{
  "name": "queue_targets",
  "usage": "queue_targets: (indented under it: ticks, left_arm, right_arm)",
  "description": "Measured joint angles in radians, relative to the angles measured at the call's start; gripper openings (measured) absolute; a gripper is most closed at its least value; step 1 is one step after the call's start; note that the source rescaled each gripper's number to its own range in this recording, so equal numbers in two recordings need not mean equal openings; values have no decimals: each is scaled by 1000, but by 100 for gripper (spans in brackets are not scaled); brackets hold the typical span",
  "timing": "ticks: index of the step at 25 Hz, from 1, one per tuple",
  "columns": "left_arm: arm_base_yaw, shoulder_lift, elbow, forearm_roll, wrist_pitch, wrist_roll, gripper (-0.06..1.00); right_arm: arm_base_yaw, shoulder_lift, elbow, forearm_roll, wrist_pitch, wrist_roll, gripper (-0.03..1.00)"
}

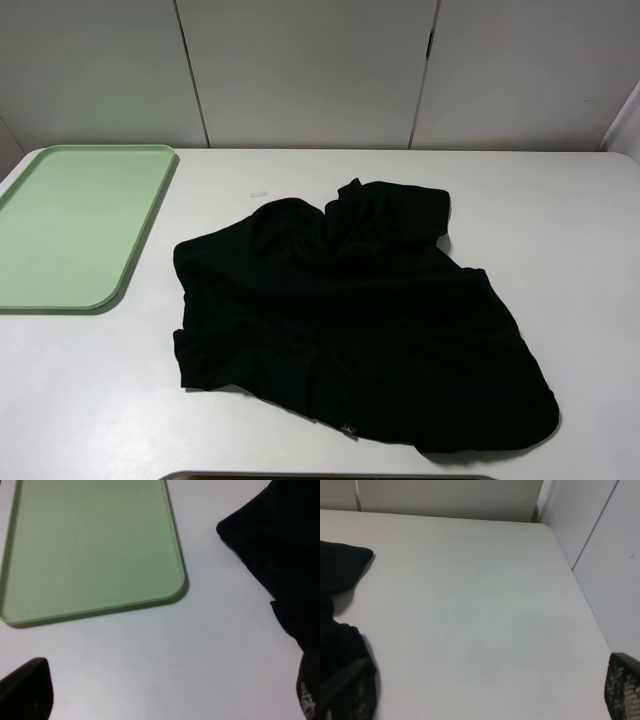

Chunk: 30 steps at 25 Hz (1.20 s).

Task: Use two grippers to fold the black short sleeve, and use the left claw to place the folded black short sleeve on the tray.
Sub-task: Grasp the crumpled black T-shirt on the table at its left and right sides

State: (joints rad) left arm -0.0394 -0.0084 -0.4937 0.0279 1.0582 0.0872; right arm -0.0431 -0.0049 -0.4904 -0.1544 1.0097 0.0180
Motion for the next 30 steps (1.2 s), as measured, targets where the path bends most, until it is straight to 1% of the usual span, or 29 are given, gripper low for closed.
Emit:
queue_targets:
  ticks: [30]
  left_arm:
    - [0,0,0,-1,0,0,97]
  right_arm:
    - [8,0,0,0,0,0,100]
